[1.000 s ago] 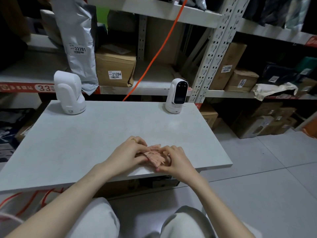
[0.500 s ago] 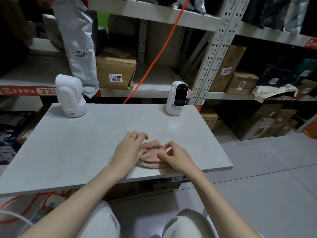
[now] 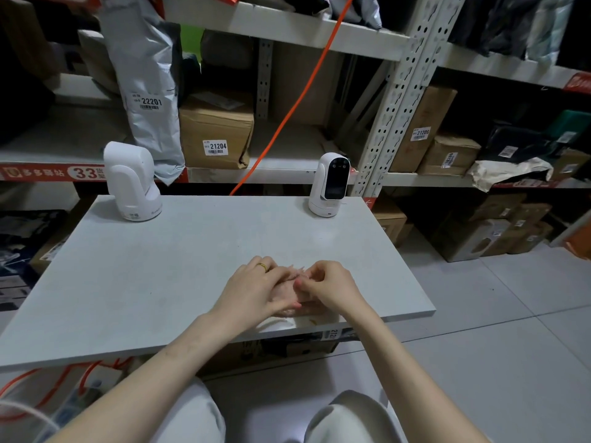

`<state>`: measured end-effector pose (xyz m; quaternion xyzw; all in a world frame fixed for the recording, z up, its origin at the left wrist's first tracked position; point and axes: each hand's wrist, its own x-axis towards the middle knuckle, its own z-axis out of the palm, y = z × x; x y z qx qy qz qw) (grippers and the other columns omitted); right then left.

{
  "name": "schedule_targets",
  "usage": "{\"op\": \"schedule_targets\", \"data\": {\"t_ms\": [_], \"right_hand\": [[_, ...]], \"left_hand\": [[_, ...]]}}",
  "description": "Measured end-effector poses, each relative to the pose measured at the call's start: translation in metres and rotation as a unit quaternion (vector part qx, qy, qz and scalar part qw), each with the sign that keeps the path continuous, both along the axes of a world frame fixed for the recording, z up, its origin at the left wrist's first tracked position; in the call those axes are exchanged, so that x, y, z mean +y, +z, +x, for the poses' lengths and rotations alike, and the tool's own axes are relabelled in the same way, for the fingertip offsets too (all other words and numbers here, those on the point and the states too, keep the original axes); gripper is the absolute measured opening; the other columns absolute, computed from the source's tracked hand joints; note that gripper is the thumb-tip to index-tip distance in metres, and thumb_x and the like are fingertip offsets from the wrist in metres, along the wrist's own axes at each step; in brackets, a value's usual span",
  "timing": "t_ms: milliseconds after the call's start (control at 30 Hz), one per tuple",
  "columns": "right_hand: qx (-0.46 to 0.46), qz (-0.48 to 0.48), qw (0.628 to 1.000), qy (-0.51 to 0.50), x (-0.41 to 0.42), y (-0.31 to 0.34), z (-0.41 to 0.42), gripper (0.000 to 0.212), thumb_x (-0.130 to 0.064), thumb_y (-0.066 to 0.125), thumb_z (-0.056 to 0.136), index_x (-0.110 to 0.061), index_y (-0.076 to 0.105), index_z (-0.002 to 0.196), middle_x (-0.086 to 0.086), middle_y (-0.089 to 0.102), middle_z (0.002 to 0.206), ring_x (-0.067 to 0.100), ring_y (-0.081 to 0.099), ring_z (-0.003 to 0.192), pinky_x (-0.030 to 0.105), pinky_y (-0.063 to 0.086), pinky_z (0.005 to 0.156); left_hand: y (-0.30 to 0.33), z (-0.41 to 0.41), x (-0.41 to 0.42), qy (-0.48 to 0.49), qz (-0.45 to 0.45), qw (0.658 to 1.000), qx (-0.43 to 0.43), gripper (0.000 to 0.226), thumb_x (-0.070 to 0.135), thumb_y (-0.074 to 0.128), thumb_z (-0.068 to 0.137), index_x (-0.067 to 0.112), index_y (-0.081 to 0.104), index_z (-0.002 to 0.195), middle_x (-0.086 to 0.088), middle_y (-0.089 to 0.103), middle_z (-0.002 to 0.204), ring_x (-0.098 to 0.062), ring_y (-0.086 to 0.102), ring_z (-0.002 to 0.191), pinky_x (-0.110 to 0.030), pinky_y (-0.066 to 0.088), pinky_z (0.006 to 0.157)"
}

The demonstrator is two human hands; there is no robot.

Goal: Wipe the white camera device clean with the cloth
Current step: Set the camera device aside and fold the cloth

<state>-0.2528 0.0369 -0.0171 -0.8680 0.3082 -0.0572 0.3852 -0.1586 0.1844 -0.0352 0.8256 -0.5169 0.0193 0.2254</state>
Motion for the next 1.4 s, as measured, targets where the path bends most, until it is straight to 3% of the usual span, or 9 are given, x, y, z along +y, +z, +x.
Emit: {"op": "schedule_targets", "data": {"t_ms": [167,267,467,600,733,933,1100,1233,1400], "right_hand": [[-0.125,0.19,0.973,0.031,0.013,0.025,0.01,0.006,-0.014,0.071,0.086,-0.017,0.066,0.087,0.002,0.067,0.079,0.013,0.064,0.073,0.034,0.054,0.073],[-0.177,0.268,0.946,0.044,0.018,0.034,0.012,0.013,-0.011,0.067,0.09,-0.018,0.068,0.101,-0.002,0.072,0.085,0.007,0.067,0.081,0.024,0.056,0.076],[-0.074,0.09,0.991,0.061,0.012,0.011,0.006,0.027,-0.012,0.068,0.088,-0.018,0.066,0.114,-0.003,0.07,0.097,0.01,0.064,0.09,0.025,0.05,0.084],[0.027,-0.026,0.991,0.132,0.015,-0.006,-0.001,0.034,-0.02,0.071,0.085,-0.019,0.066,0.119,-0.005,0.062,0.107,0.011,0.057,0.097,0.021,0.043,0.081],[-0.009,-0.113,0.985,0.132,0.021,-0.01,0.005,0.03,-0.028,0.074,0.083,-0.021,0.069,0.112,-0.005,0.051,0.096,0.016,0.049,0.099,0.022,0.037,0.078],[-0.02,-0.176,0.97,0.164,0.029,-0.013,0.013,0.017,-0.034,0.072,0.084,-0.022,0.072,0.096,-0.007,0.048,0.098,0.014,0.038,0.105,0.025,0.038,0.083],[-0.037,-0.138,0.976,0.162,0.029,-0.017,0.015,0.009,-0.029,0.069,0.087,-0.022,0.065,0.086,-0.014,0.047,0.084,0.011,0.041,0.096,0.025,0.037,0.077],[-0.07,-0.093,0.985,0.128,0.03,-0.019,0.021,0.013,-0.03,0.063,0.092,-0.03,0.054,0.082,-0.006,0.062,0.087,0.011,0.051,0.087,0.026,0.039,0.071],[-0.06,-0.191,0.977,0.076,0.035,-0.026,0.033,0.013,-0.03,0.059,0.094,-0.018,0.06,0.098,0.001,0.062,0.091,0.02,0.049,0.099,0.033,0.039,0.073]], "left_hand": [[0.007,-0.002,-0.005,0.059,-0.025,0.998,0.003,0.044,0.035,0.058,0.087,0.025,0.053,0.13,0.002,0.059,0.11,-0.018,0.054,0.106,-0.028,0.04,0.075],[0.012,0.004,0.004,0.098,-0.159,0.973,0.139,0.015,0.028,0.059,0.09,0.026,0.065,0.104,0.007,0.067,0.1,-0.016,0.063,0.088,-0.032,0.052,0.072],[0.021,0.021,0.045,0.211,-0.294,0.886,0.289,0.034,0.002,0.068,0.084,0.017,0.058,0.113,-0.002,0.06,0.1,-0.018,0.06,0.086,-0.026,0.048,0.073],[0.006,0.028,0.077,0.275,-0.239,0.894,0.26,0.043,0.005,0.065,0.086,0.019,0.054,0.126,-0.005,0.057,0.106,-0.02,0.052,0.098,-0.031,0.039,0.078],[-0.008,0.032,0.096,0.28,-0.093,0.947,0.124,0.048,0.006,0.061,0.084,0.019,0.056,0.13,-0.008,0.055,0.118,-0.027,0.046,0.116,-0.038,0.041,0.087],[-0.01,0.04,0.093,0.121,0.012,0.989,0.082,0.058,0.064,0.041,0.074,0.024,0.073,0.101,0.007,0.06,0.097,-0.011,0.046,0.095,-0.03,0.033,0.078],[-0.007,0.042,0.091,0.113,0.015,0.99,0.087,0.019,0.04,0.065,0.086,0.022,0.059,0.089,0.006,0.057,0.087,-0.014,0.049,0.086,-0.021,0.032,0.067],[0.001,0.045,0.089,0.138,0.001,0.988,0.072,0.02,0.038,0.058,0.092,0.021,0.052,0.085,0.007,0.057,0.076,-0.017,0.052,0.075,-0.021,0.03,0.058],[0.001,0.048,0.073,0.197,0.03,0.979,0.042,0.024,0.044,0.051,0.095,0.02,0.049,0.092,0.004,0.058,0.084,-0.019,0.052,0.079,-0.031,0.03,0.059]]}}
